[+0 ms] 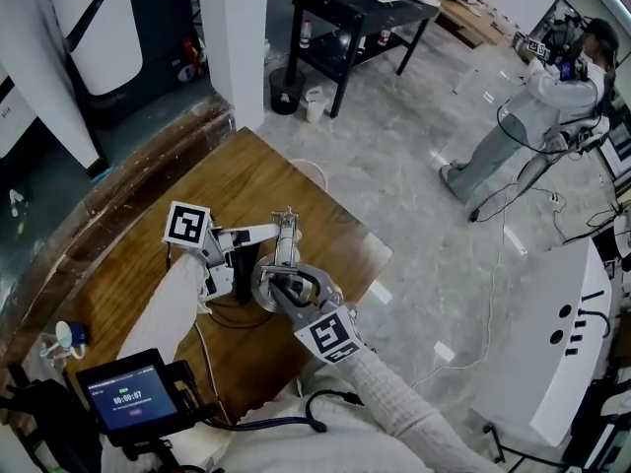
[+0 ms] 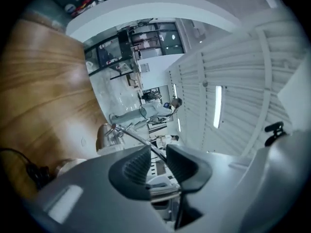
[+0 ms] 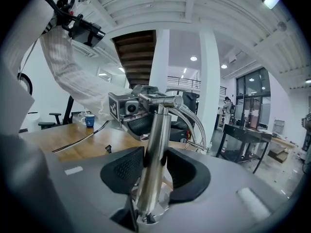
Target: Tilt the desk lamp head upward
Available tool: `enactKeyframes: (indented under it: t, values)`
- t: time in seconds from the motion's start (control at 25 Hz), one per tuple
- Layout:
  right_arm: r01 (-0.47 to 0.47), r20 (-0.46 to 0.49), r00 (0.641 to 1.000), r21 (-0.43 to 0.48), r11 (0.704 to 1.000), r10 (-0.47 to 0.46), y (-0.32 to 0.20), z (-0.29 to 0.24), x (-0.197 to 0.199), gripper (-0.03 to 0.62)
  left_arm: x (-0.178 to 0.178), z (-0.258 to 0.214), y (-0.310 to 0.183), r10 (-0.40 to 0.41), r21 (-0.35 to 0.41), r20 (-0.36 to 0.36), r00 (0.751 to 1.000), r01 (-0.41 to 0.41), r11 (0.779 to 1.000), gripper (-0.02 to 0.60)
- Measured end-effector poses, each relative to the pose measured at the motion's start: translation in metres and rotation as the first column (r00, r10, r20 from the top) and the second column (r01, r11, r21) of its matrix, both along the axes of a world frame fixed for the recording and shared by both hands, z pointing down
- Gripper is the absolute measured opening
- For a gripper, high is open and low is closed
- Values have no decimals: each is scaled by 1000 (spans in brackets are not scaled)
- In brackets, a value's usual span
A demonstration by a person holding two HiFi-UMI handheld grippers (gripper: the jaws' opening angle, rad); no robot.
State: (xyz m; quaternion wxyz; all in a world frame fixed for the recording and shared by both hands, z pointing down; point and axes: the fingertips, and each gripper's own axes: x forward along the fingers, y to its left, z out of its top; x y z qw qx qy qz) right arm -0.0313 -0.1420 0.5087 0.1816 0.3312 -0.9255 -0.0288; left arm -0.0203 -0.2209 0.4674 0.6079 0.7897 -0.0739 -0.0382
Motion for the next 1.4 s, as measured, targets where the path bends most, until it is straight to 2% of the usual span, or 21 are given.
enactKeyframes:
  t: [0.16,0.36,0.44,0.56,0.6,0.76,0.84,0.96,1.12,1.24,1.32,1.36,1.4]
  values:
    - [-1,-2,1000,1,1000,1,3,-2,0,146,0,1,1,43,-71,-57,997,-47,996,100]
    - [-8,2,1000,0,1000,8,6,-4,2,146,7,-3,12,76,-98,-130,989,-89,991,115]
    - [-11,5,1000,3,1000,11,6,-5,2,146,18,-7,18,109,-93,-142,984,-123,988,161]
    - [-12,9,1000,2,1000,12,6,-7,1,144,33,-10,17,121,-100,-125,985,-134,986,152]
    - [-11,8,1000,0,1000,11,7,-7,0,146,33,-10,17,118,-107,-131,984,-133,985,131]
    - [-10,4,1000,-3,1000,10,7,-8,-2,144,30,-8,15,103,-129,-167,980,-126,984,132]
    - [-14,4,1000,-4,1000,14,4,-8,-2,144,30,-9,13,111,-87,-142,984,-124,988,131]
    - [-13,2,1000,-4,1000,13,3,-6,-1,144,32,-13,14,118,17,-83,989,-117,993,138]
    - [-10,2,1000,0,1000,10,3,-6,-2,144,32,-18,15,89,81,-100,991,-81,993,146]
    - [-7,0,1000,3,1000,7,2,-7,-2,146,31,-24,13,62,161,-85,994,-48,986,146]
    - [-7,-1,1000,2,1000,7,1,-7,-1,146,29,-32,9,45,263,-56,997,-29,964,145]
    - [-8,-2,1000,0,1000,8,1,-6,-2,146,27,-39,8,34,338,-39,999,-19,941,139]
    - [-9,-2,1000,-2,1000,9,1,-6,-2,146,26,-47,8,22,418,-25,999,-9,908,129]
